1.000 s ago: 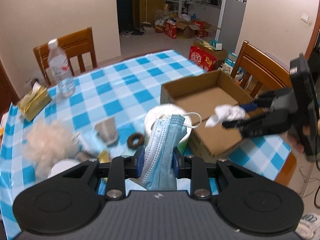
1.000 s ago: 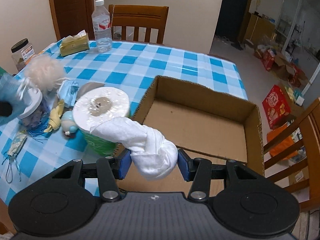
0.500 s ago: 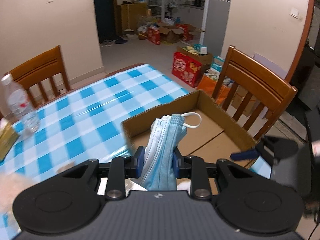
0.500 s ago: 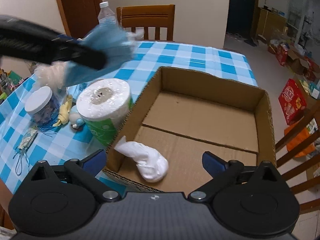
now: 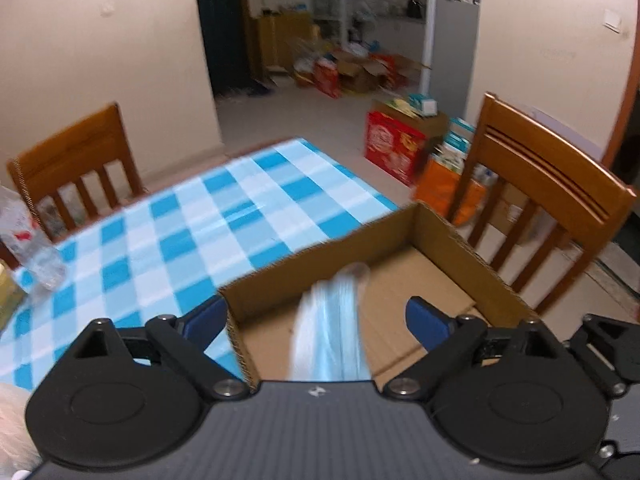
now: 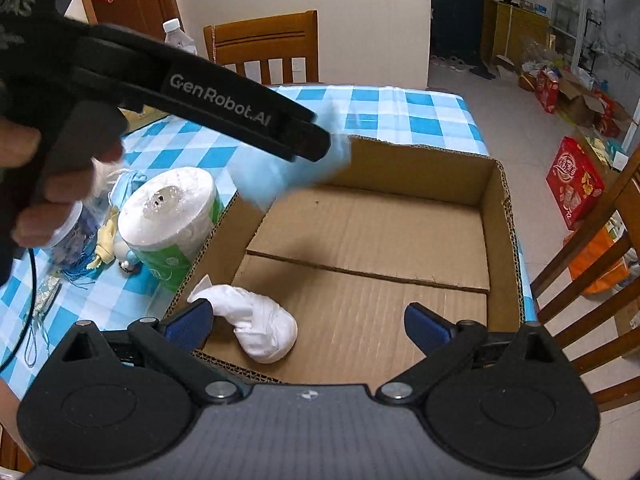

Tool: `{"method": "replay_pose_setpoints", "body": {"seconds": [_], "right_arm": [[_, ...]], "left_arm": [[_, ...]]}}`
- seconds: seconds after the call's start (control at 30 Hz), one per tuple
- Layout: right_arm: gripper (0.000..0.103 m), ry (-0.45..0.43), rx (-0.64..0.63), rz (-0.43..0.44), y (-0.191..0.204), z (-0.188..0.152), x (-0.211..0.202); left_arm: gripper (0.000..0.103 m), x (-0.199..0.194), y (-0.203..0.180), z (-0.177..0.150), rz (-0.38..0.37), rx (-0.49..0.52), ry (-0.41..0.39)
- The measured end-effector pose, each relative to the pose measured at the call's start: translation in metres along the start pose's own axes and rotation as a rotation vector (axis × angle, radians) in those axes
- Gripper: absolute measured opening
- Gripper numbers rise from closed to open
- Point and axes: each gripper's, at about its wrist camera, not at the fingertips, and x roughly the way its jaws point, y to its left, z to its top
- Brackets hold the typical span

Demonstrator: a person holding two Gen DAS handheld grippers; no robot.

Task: Organize soft objects
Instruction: 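Carry the mask and sock into the cardboard box and open both grippers, then move both grippers back over the table toward the sachet and doll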

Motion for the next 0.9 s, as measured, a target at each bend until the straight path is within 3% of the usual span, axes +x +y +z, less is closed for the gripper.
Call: {"method": "replay_pose_setpoints", "body": {"seconds": [0.4, 0.9], "right_arm": [[0.103, -0.016, -0.003, 0.015, -0.003, 0.008, 0.006], [0.103, -0.031, 0.006, -0.059, 0.025, 0.006, -0.005]], "left_arm": [[0.099, -0.038, 0.013, -0.018, 0.044, -0.065, -0.024], [0.099, -0.100, 0.032, -0.077, 0.069, -0.011, -0.056]]}}
